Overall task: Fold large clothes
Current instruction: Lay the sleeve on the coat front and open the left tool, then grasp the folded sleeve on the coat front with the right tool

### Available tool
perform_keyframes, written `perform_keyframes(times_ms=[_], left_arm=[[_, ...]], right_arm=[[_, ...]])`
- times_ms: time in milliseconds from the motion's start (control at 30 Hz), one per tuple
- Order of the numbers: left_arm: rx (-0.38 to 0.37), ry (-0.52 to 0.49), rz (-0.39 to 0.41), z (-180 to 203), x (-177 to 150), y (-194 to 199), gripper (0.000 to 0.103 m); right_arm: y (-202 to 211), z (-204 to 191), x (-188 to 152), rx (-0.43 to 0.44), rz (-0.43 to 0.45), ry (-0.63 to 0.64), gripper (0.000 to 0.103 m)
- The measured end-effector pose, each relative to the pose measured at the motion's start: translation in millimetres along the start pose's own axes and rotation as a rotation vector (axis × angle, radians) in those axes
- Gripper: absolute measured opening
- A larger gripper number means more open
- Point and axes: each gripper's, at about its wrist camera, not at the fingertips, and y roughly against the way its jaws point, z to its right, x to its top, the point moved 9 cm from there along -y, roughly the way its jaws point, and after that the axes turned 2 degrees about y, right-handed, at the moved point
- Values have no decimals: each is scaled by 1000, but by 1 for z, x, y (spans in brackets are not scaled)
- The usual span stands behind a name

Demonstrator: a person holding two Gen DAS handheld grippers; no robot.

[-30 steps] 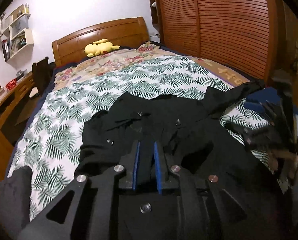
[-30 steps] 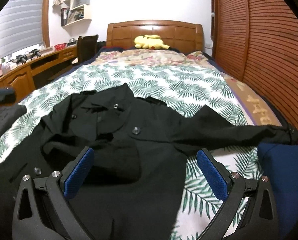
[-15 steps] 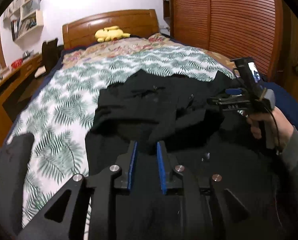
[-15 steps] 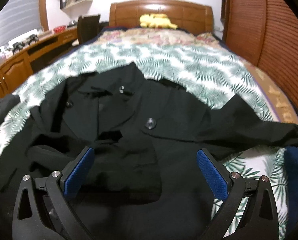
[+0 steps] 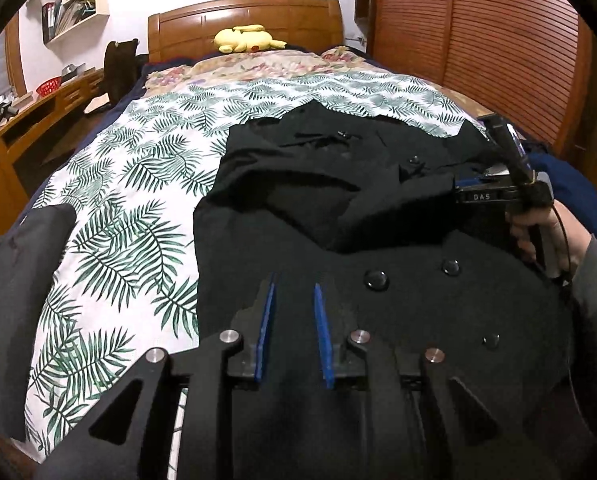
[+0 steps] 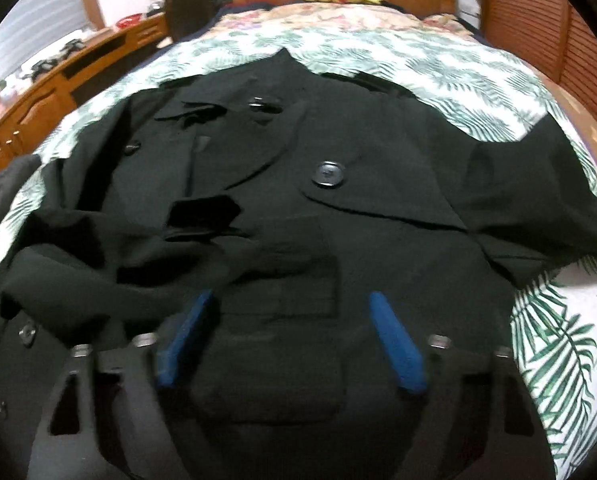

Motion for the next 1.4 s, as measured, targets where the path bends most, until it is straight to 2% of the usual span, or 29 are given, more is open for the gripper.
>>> perform_keyframes(times_ms=[33, 100, 200, 267, 400, 500, 767, 867, 967, 1200, 1400], left_arm=[[-1, 1, -2, 0, -1, 0, 18], [-4, 2, -3, 1, -1, -1, 18], [-2, -4, -2, 3, -2, -3, 18], [-9, -7, 4, 5, -1, -4, 18], [-19, -12, 25, 8, 3, -6, 18], [-28, -7, 41, 9, 10, -10, 18], [-44, 22, 117, 4, 39, -23, 18], [-60, 27, 137, 2, 44, -28, 18], [-41, 2, 145, 0, 42, -31, 19], [-31, -1, 185, -5, 31, -24, 19], [-69, -11, 189, -2, 22, -17, 19]], right_arm=[[1, -3, 1, 8, 3, 11, 51], [4, -10, 1, 8, 13, 40, 28], [14, -20, 5, 42, 49, 75, 15], [24, -20, 12, 23, 96, 81, 12], [66, -4, 33, -74, 257, 68, 11], [98, 3, 42, -174, 366, 116, 11], [139, 1, 28, -298, 501, 190, 10], [142, -8, 19, -321, 503, 229, 10], [145, -18, 10, -329, 493, 268, 10], [161, -44, -10, -300, 487, 300, 11], [163, -73, -40, -263, 437, 358, 11]])
